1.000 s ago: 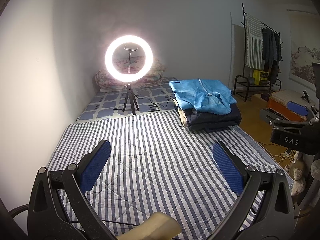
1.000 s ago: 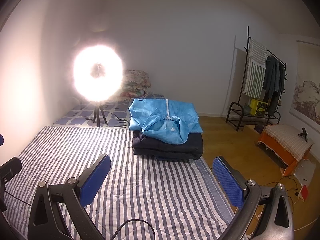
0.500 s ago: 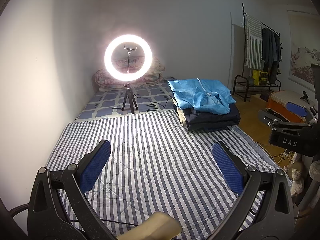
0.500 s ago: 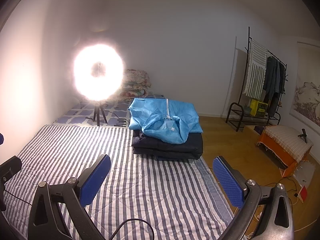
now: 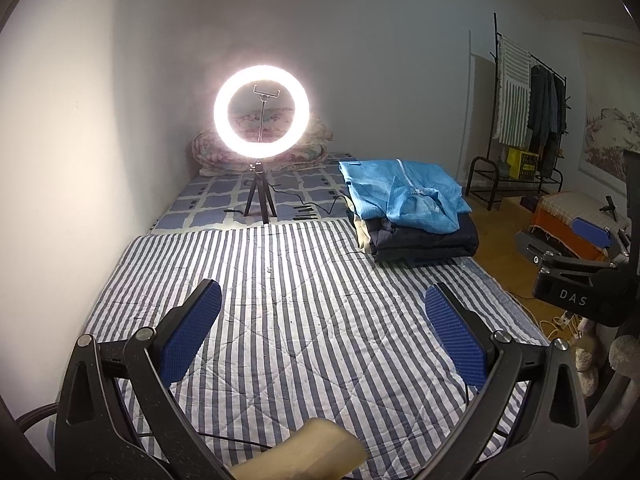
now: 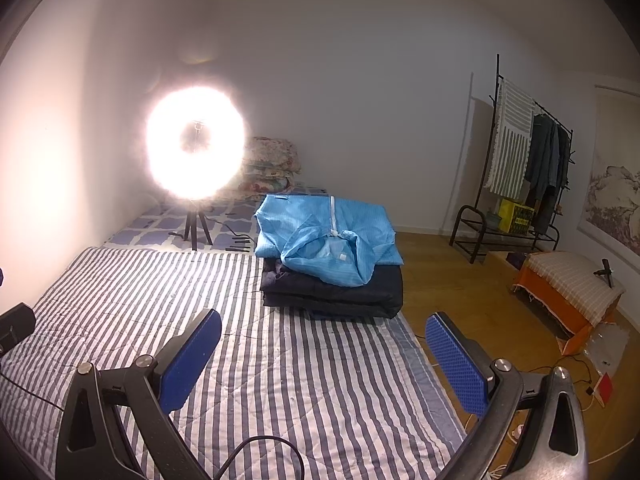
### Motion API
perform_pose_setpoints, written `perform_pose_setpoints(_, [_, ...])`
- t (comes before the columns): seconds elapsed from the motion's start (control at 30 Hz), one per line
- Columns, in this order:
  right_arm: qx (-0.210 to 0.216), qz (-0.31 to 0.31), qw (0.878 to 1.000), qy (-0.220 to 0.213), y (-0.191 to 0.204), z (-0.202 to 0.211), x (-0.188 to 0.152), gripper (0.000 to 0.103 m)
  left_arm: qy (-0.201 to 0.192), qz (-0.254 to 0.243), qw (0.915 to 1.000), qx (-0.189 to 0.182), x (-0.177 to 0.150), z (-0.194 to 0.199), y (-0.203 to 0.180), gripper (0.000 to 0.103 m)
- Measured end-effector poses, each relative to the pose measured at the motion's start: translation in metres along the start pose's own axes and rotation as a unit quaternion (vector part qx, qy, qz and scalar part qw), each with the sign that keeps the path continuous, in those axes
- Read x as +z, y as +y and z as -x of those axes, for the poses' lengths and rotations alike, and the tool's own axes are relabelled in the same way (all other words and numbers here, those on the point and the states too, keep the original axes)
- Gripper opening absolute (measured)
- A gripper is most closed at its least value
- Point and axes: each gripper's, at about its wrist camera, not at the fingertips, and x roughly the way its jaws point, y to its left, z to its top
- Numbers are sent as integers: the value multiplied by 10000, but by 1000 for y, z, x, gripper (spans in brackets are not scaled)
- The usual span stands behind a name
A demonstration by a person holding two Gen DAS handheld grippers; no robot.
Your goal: Fold large clothes
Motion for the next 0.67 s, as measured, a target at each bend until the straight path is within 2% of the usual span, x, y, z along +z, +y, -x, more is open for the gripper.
perform_pose_setpoints(0.67, [-61, 50, 10000, 34, -1, 2, -1, 103, -99, -138, 9999, 29, 1, 6, -3, 103])
